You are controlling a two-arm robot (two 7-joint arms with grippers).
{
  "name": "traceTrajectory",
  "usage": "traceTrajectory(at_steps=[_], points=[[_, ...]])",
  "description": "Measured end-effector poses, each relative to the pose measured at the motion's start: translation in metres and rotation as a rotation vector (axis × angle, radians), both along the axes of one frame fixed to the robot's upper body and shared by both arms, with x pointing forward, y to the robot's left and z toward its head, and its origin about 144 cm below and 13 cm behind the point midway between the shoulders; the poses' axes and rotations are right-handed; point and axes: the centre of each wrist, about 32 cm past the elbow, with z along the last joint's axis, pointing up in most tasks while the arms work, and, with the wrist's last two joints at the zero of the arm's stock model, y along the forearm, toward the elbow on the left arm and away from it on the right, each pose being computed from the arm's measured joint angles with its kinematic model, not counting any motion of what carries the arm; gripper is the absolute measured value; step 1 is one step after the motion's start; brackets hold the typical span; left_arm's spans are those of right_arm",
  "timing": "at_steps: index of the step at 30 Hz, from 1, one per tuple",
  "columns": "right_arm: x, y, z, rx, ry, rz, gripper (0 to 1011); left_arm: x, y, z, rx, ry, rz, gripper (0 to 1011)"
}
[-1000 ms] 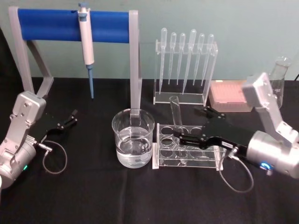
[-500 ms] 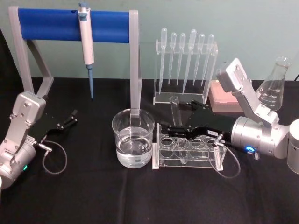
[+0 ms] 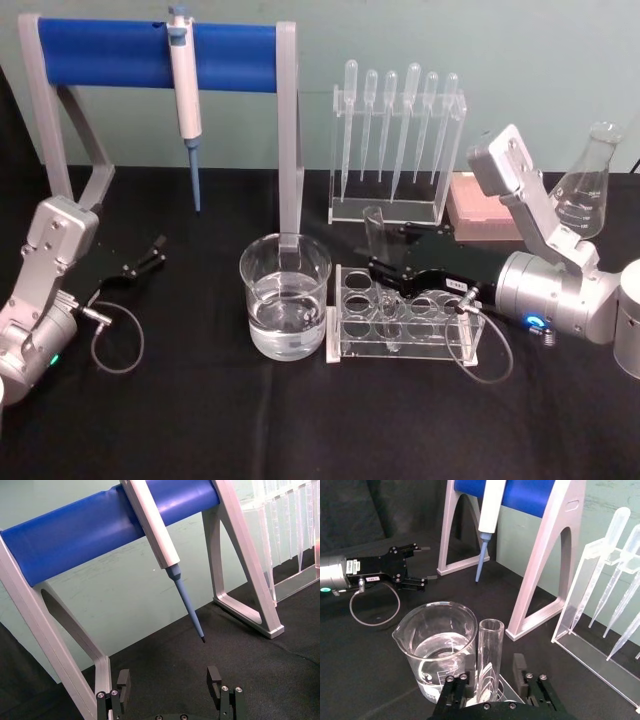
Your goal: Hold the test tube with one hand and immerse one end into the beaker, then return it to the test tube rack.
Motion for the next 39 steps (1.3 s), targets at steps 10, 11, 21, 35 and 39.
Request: traceTrajectory(at_steps=[10, 11, 21, 35, 39], points=[[-0.008, -0.002, -0.001, 0.046, -0.007, -0.015, 233, 0.000, 0.000, 0.000, 0.000, 0.000, 0.000, 1000], [-0.010, -0.002, 0.000, 0.053, -0.012, -0.014, 224, 0.000, 0.000, 0.000, 0.000, 0.000, 0.000, 1000], [-0.033, -0.002, 0.019, 0.147, -0.123, -0.031, 224, 0.000, 0.000, 0.000, 0.000, 0.000, 0.000, 1000], [-0.041, -0.003, 0.027, 0.194, -0.184, -0.066, 224, 0.000, 0.000, 0.000, 0.000, 0.000, 0.000, 1000], [-0.041, -0.003, 0.027, 0.192, -0.181, -0.062, 224, 0.000, 0.000, 0.000, 0.000, 0.000, 0.000, 1000]])
